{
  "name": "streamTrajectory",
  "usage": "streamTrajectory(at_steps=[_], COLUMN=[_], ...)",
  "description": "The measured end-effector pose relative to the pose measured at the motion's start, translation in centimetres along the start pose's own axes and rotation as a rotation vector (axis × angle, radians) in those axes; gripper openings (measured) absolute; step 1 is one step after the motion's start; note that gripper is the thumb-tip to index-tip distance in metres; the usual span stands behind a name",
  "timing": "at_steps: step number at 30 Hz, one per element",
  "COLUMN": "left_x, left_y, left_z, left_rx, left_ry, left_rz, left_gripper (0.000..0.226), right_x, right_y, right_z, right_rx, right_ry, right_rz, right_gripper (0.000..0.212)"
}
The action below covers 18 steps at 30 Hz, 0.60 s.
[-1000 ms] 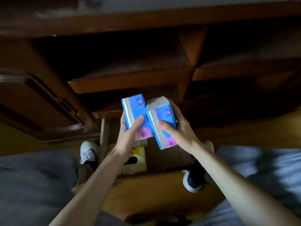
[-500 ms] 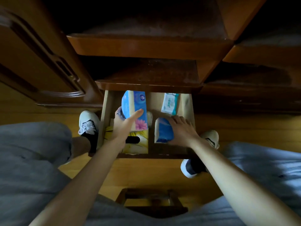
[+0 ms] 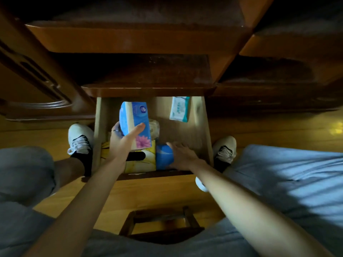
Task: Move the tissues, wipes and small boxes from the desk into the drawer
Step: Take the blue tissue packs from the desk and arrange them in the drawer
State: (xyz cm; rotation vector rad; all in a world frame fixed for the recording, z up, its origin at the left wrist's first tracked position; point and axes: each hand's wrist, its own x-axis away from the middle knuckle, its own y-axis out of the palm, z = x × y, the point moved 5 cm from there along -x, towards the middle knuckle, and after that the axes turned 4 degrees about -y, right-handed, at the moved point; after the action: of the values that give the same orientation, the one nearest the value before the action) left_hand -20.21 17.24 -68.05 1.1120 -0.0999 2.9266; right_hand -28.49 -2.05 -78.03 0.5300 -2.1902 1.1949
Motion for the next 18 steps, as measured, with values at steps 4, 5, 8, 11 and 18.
streamTrajectory(at_steps=[4,5,8,11,18], left_x=[-0.4,-0.4,-0.2,-0.3,-0.7], left_y=[0.5,0.5,0.4,0.6,0.3], left_z=[-0.5,-0.6,-0.8,-0.7,-0.9], left_rx=[-0.003,-0.003,0.012,0.025,0.066], left_ry=[-0.011,-0.020,-0.052,-0.067,-0.065], left_rz=[-0.010,-0.015,-0.016,-0.016,-0.036], left_gripper=[0.087,0.087,0.090,0.086,0.081], right_x=[-0.2,-0.2,0.1,0.5,-1.0], right_y=[0.3,0.2,-1.1,-2.5,0.0], right_z=[-0.6,-0.5,0.9,3.0,1.0], right_rx=[0.131,0.178,0.268,0.325,-0.091], right_ry=[0.069,0.090,0.222,0.367,0.356], right_rz=[0.081,0.096,0.181,0.266,0.239], right_gripper=[0.106,0.105,0.102,0.099,0.077])
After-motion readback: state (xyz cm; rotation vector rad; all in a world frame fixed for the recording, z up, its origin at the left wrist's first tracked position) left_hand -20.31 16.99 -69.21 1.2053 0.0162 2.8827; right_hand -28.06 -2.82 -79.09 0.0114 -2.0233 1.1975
